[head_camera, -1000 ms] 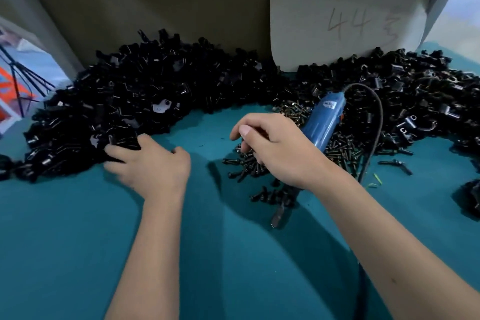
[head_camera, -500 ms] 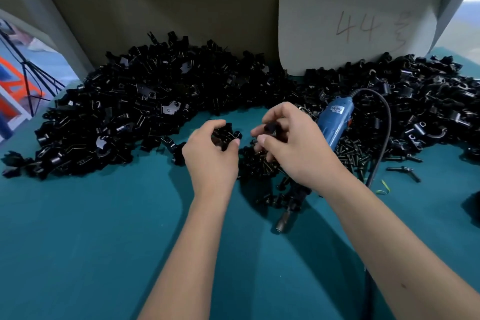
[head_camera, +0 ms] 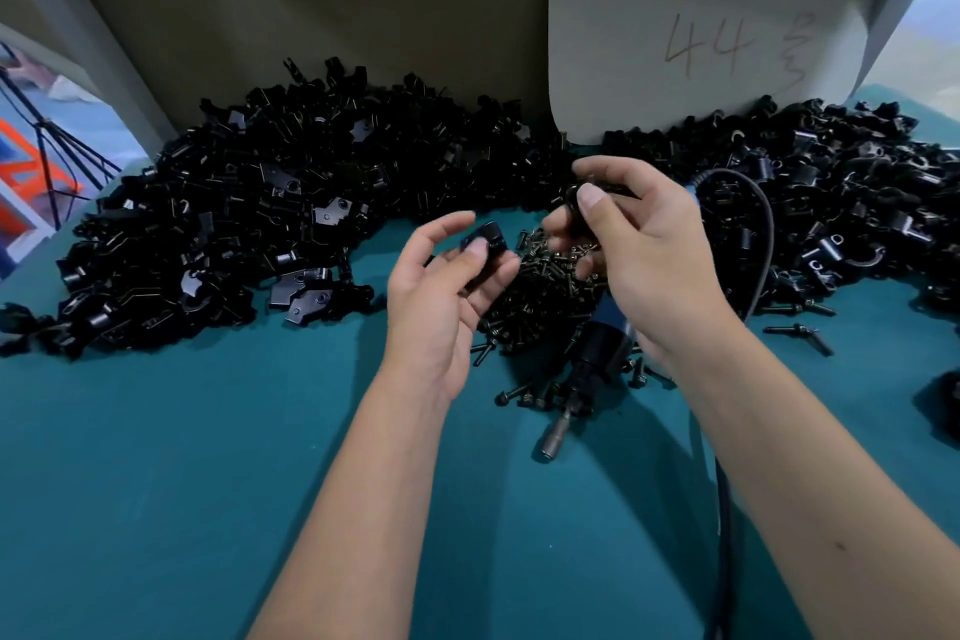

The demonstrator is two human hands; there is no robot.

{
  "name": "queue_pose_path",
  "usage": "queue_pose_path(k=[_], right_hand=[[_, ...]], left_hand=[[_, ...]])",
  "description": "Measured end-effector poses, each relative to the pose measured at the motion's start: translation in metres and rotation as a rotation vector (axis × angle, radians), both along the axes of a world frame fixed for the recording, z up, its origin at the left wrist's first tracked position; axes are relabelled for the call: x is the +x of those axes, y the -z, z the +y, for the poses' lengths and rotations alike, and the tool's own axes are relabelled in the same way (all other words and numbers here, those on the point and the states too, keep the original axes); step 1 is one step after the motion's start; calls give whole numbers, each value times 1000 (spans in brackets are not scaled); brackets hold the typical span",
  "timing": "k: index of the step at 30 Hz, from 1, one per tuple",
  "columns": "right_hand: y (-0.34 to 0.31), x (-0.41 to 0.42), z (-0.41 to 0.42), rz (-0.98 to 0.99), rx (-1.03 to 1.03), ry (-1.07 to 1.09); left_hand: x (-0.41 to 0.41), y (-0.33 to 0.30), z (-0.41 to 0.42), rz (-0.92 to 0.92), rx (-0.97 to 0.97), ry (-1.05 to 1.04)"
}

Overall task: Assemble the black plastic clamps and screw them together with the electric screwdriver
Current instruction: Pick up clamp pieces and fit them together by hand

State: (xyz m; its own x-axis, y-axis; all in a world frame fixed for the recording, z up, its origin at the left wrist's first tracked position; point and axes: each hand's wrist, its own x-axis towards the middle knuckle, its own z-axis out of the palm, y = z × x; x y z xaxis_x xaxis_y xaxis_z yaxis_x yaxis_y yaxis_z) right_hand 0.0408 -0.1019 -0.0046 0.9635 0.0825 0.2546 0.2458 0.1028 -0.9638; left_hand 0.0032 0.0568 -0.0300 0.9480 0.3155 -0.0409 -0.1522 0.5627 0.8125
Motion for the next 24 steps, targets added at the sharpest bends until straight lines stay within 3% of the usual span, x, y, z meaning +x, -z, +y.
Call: queue_pose_path(k=[5, 15, 24], right_hand=[[1, 2, -7, 84, 67, -71], [2, 3, -14, -222, -363, -87], [6, 6, -15, -287, -360, -125]], left_hand=[[-3, -1, -4, 12, 22, 79], [-5, -2, -8, -28, -17, 120], [-6, -1, -6, -97, 84, 132]])
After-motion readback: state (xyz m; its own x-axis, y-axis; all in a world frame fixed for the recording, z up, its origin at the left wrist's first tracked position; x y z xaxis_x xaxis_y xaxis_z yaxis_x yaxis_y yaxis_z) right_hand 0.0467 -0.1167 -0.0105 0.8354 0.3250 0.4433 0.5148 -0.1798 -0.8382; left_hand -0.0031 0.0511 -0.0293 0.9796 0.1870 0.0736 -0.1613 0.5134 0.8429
